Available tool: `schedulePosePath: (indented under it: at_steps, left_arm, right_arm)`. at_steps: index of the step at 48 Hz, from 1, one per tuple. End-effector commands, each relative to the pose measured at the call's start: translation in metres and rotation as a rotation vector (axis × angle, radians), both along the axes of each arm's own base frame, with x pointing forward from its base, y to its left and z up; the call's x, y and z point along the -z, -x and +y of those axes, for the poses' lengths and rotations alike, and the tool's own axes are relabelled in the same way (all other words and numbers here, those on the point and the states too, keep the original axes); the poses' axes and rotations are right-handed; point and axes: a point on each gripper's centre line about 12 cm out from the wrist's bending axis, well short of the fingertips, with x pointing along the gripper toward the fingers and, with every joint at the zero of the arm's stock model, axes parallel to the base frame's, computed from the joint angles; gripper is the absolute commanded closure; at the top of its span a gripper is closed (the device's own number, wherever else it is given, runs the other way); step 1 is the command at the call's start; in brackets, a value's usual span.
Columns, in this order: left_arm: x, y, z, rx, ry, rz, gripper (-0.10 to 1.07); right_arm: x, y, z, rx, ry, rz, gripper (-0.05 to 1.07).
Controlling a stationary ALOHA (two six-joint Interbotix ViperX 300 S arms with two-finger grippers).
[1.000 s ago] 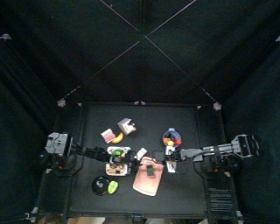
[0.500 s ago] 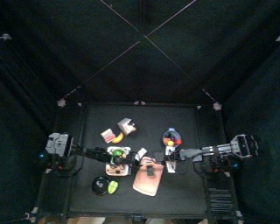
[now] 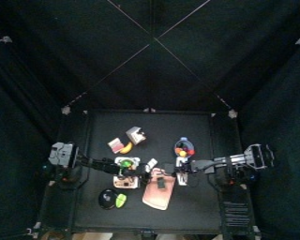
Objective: Cut sushi slice
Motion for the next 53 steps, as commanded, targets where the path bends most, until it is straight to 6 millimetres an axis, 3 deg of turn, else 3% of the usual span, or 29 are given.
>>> schedulePosePath:
  at_steps: [1, 28, 53]
  left_arm:
    - [0.007, 0.008, -0.012, 0.036, -0.011, 0.059, 0.60]
    - [-0.007, -0.015, -0.014, 0.021, -0.043, 0.284, 0.60]
    - [0.008, -0.014, -0.014, 0.003, -0.035, 0.400, 0.60]
  right_arm:
    - [-0.001, 0.003, -0.002, 0.010, 0.004, 0.014, 0.71]
    - [-0.001, 0.004, -0.002, 0.012, 0.002, 0.021, 0.71]
    - [0.007, 0.003, -0.001, 0.020, -0.011, 0.020, 0.71]
